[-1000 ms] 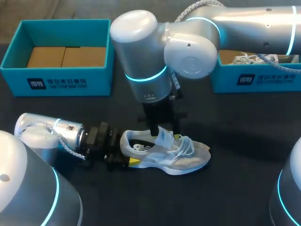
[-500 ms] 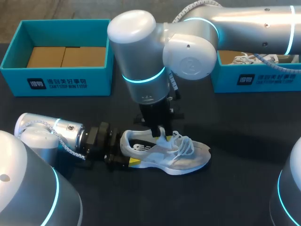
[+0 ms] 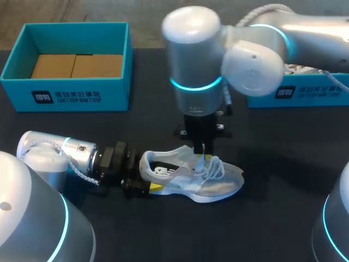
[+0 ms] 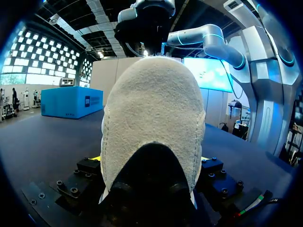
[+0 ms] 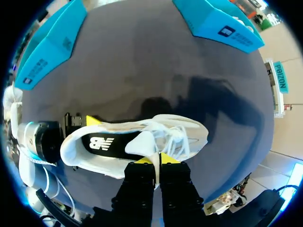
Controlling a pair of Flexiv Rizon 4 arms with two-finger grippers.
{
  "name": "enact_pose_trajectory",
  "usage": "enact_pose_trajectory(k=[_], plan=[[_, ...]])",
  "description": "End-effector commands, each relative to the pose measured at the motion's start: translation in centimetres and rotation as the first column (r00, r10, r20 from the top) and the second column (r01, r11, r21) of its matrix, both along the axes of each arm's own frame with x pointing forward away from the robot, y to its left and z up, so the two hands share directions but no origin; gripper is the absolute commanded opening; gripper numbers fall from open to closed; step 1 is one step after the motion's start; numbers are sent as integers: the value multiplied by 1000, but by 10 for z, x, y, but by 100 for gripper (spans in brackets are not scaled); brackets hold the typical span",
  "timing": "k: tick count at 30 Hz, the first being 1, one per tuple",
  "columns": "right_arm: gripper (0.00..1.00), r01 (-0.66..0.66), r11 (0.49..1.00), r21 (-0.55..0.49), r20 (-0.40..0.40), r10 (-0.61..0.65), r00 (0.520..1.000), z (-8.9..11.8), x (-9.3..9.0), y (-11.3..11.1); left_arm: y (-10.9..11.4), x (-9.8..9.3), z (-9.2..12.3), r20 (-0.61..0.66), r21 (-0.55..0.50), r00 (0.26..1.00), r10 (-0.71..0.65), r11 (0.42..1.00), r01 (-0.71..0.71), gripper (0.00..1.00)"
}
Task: Take the shoe out of the shoebox, open the shoe tongue, remove and reinsert the insole, then place the shoe into the shoebox
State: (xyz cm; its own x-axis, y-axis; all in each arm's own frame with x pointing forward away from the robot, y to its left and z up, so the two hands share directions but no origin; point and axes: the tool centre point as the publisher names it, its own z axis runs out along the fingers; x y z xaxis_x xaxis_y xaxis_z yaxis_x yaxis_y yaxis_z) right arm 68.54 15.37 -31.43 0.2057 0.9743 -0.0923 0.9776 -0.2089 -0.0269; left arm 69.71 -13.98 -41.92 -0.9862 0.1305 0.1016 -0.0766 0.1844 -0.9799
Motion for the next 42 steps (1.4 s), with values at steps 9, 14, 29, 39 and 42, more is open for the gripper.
enact_pose_trajectory(k=[9,14,29,39,42], plan=[[0,212,919,334,48,-241,969,-3,-8,-61,-1,3,-5,0,2,1000,-1,1000,1,0],[0,211,895,393,39,-245,969,-11,-7,-71,-1,3,-5,0,2,1000,-1,1000,1,0],[24,227,865,448,-3,-252,968,-26,-5,-82,-1,3,-5,0,2,1000,-1,1000,1,0],[100,172,925,339,68,-206,976,17,-12,-64,-1,3,-5,0,2,1000,-1,1000,1,0],[100,133,946,294,98,-168,981,34,-14,-56,-1,3,-5,0,2,1000,-1,1000,1,0]])
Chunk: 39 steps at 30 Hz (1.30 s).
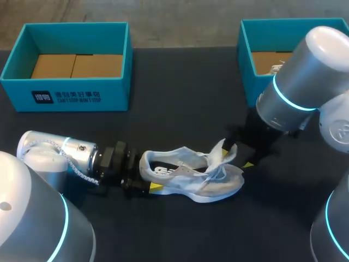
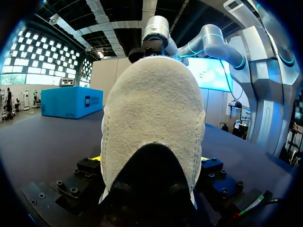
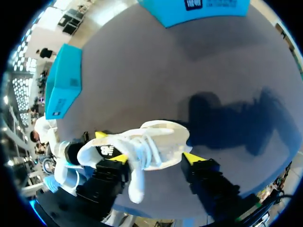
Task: Take the shoe out of the shoebox, open the shoe tongue, remove and reinsert the insole, then place the shoe into the shoebox
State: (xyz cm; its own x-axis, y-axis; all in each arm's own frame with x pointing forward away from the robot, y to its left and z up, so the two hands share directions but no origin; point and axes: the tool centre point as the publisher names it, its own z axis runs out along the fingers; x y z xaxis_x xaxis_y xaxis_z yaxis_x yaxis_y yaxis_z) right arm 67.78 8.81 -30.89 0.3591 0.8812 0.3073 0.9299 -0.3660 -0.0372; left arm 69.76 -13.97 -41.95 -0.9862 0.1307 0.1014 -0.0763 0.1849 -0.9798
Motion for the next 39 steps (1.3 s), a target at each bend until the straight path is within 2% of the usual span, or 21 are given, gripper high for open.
enact_pose_trajectory(k=[1,9,13,17,18,20,25,26,27,28,29,30,39], plan=[[100,-27,992,-120,14,29,999,34,-7,13,-1,3,-5,-1,2,1000,-1,1000,1,0],[100,-140,957,-254,35,153,988,73,-7,41,-1,3,-5,-1,2,1000,-1,1000,1,0],[100,-219,922,-320,25,240,971,87,-3,55,-1,3,-5,-1,2,1000,-1,1000,1,0],[98,-346,866,-360,-12,367,930,94,3,69,-1,3,-5,-1,2,1000,-1,1000,1,0],[60,-401,844,-356,-22,421,907,96,5,71,-1,3,-5,-1,2,1000,-1,1000,1,0],[0,-454,812,-365,-58,467,882,97,8,76,-1,3,-5,-1,2,1000,-1,1000,1,0],[0,-675,661,-328,-100,686,721,99,13,92,-1,3,-5,-1,2,1000,-1,1000,1,0],[0,-730,606,-316,-97,744,661,99,12,96,-1,3,-5,-1,2,1000,-1,1000,1,0],[0,-794,523,-309,-77,819,569,100,9,101,-1,3,-5,-1,2,1000,-1,1000,1,0],[0,-829,463,-314,-54,863,503,101,6,104,-1,3,-5,-1,2,1000,-1,1000,1,0],[0,-850,406,-335,-52,893,446,102,2,107,-1,3,-5,-1,2,1000,-1,1000,1,0],[0,-856,376,-356,-48,907,418,102,-2,109,-1,3,-5,-1,2,1000,-1,1000,1,0],[0,-856,376,-356,-48,907,418,102,-2,109,-1,3,-5,-1,2,1000,-1,1000,1,0]])
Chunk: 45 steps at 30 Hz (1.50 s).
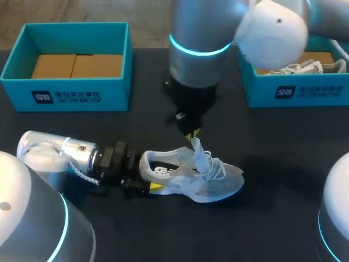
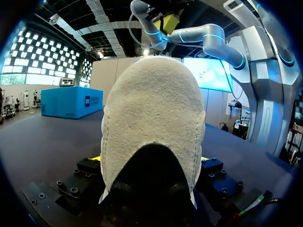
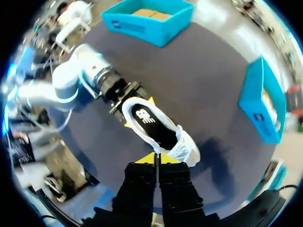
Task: Take the shoe out of the shoebox, open the shoe tongue, remove and reinsert the insole, then place the shoe into the shoebox
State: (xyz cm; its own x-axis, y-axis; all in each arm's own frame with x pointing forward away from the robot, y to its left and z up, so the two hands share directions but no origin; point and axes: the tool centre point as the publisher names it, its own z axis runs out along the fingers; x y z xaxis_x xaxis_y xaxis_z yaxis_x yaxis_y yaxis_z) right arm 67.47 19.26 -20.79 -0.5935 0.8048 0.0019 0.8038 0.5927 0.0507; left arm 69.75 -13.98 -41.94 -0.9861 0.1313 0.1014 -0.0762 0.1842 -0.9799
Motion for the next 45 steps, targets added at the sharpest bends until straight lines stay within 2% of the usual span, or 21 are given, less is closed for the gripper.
enact_pose_trajectory(k=[1,4,7,9,13,16,18,31,34,37,41,45], plan=[[0,-136,990,-37,27,137,990,1,1,5,-1,3,-5,-1,3,1000,-1,1000,1,0],[0,-136,990,-37,27,137,990,1,1,5,-1,3,-5,-1,3,1000,-1,1000,1,0],[0,-283,958,-51,56,285,957,-3,3,18,-1,3,-5,-1,3,1000,-1,1000,1,0],[0,-403,912,-82,70,409,910,-5,3,27,-1,3,-5,-1,3,1000,-1,1000,1,0],[0,-478,872,-100,33,483,875,-14,5,35,-1,3,-5,-1,3,1000,-1,1000,1,0],[0,-562,819,-118,31,569,822,-21,5,42,-1,3,-5,-1,3,1000,-1,1000,1,0],[0,-636,763,-115,-16,639,769,-31,5,48,-1,3,-5,-1,3,1000,-1,1000,1,0],[0,-636,763,-115,-16,639,769,-31,5,48,-1,3,-5,-1,3,1000,-1,1000,1,0],[0,-658,743,-124,-12,662,750,-51,11,57,-1,3,-5,-1,3,1000,-1,1000,1,0],[0,-656,743,-135,3,662,749,-71,14,59,-1,3,-5,-1,3,1000,-1,1000,1,0],[0,-632,764,-132,28,640,768,-94,15,55,-1,3,-5,-1,3,1000,-1,1000,1,0],[0,-619,775,-130,15,625,780,-108,15,54,-1,3,-5,-1,3,1000,-1,1000,1,0]])
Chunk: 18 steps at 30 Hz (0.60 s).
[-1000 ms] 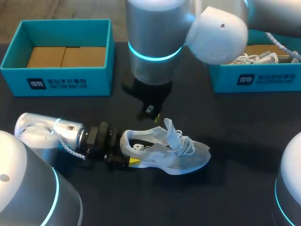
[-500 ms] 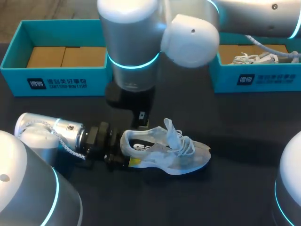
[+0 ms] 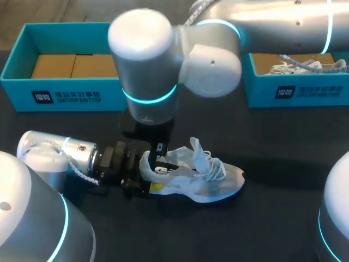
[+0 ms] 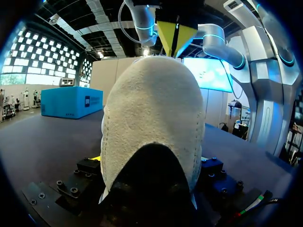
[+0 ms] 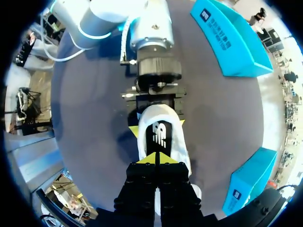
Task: Take the shoe out of the shoebox, open the shoe tongue, remove and reinsert the insole, then place the shoe into the shoebox
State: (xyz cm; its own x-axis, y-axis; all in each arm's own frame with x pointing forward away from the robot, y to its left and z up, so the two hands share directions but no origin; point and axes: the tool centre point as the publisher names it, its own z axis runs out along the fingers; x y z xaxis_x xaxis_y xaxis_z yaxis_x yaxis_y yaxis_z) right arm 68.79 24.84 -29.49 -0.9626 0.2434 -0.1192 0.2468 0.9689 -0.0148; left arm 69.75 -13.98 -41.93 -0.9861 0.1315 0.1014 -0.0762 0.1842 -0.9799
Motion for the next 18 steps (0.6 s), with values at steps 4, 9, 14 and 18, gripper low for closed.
enact_pose_trajectory(k=[4,9,14,18], plan=[[0,5,1000,0,-5,-5,1000,-31,3,-4,-1,3,-5,0,3,1000,-1,1000,1,0],[0,-10,1000,7,14,10,1000,-44,10,-7,-1,3,-5,0,3,1000,-1,1000,1,0],[0,-13,1000,9,18,13,1000,-60,18,-8,-1,3,-5,0,3,1000,-1,1000,1,0],[0,-15,1000,12,13,15,1000,-73,24,-10,-1,3,-5,0,3,1000,-1,1000,1,0]])
